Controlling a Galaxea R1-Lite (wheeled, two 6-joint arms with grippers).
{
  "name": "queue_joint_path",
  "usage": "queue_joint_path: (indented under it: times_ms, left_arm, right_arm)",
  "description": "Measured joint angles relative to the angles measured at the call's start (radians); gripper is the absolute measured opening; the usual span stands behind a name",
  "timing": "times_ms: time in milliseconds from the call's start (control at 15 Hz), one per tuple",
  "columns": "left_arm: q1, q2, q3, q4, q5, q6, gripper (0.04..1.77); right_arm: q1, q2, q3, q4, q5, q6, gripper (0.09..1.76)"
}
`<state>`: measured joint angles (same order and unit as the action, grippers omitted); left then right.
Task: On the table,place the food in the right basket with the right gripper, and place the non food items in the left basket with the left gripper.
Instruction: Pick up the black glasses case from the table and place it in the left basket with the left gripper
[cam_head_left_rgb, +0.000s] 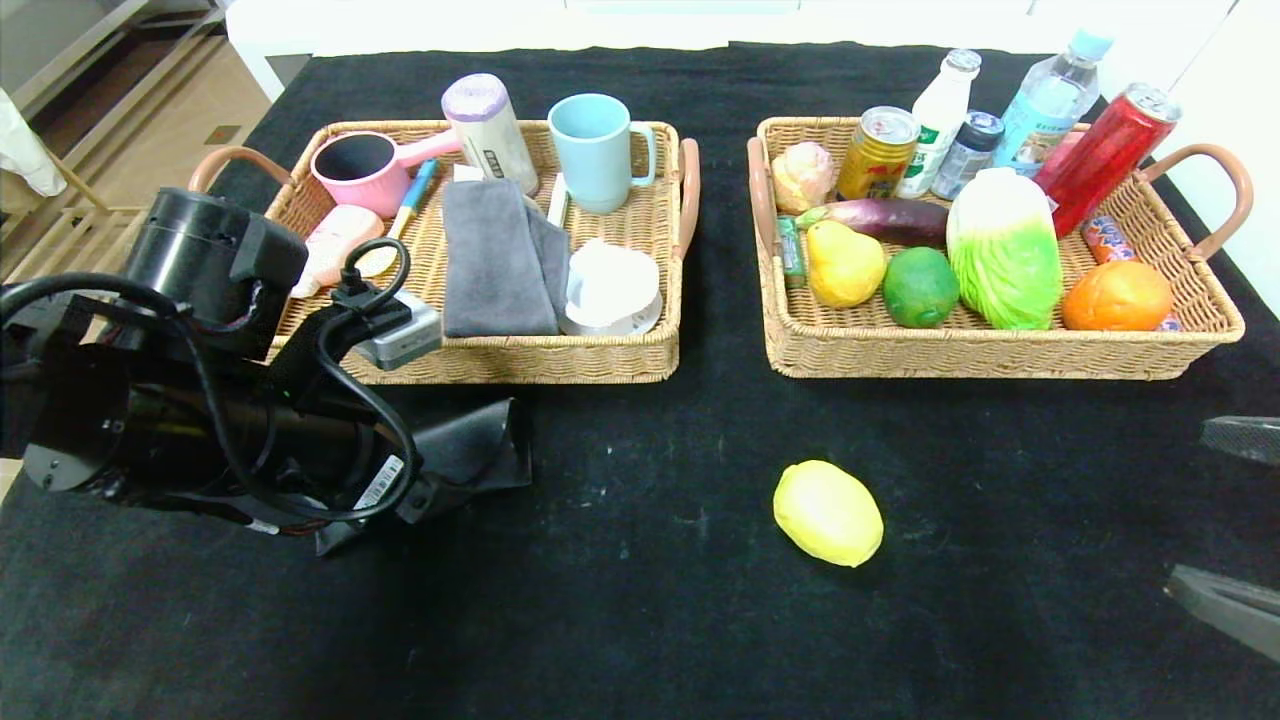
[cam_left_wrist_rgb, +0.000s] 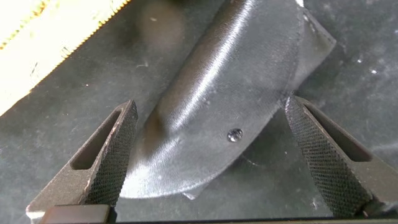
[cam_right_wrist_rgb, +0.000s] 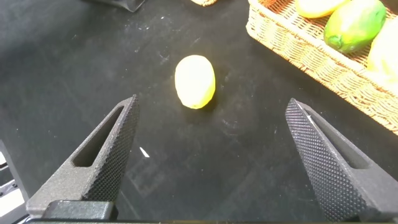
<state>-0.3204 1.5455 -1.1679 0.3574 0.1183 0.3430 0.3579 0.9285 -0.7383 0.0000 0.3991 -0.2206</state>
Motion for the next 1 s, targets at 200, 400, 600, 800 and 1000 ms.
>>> queue_joint_path:
  times_ms: [200, 400, 600, 800, 1000]
  left_arm:
    - [0.000, 0.010, 0.002, 0.001, 0.000, -0.001, 1.72]
    - [-0.001, 0.023, 0.019, -0.006, 0.001, -0.003, 1.72]
    - [-0.007, 0.034, 0.025, -0.009, 0.002, -0.005, 1.72]
    - [-0.008, 0.039, 0.028, -0.006, 0.001, -0.006, 1.72]
    - [-0.008, 0.041, 0.032, -0.007, 0.003, -0.010, 1.43]
  right_arm:
    - [0.003, 0.000, 0.001, 0.000, 0.000, 0.000, 1.71]
    - [0.005, 0.000, 0.004, 0.000, 0.000, -0.001, 1.71]
    - [0.009, 0.000, 0.007, 0.000, 0.000, -0.012, 1.71]
    - [0.009, 0.000, 0.008, 0.000, 0.000, -0.013, 1.71]
    - [0.009, 0.000, 0.008, 0.000, 0.000, -0.013, 1.71]
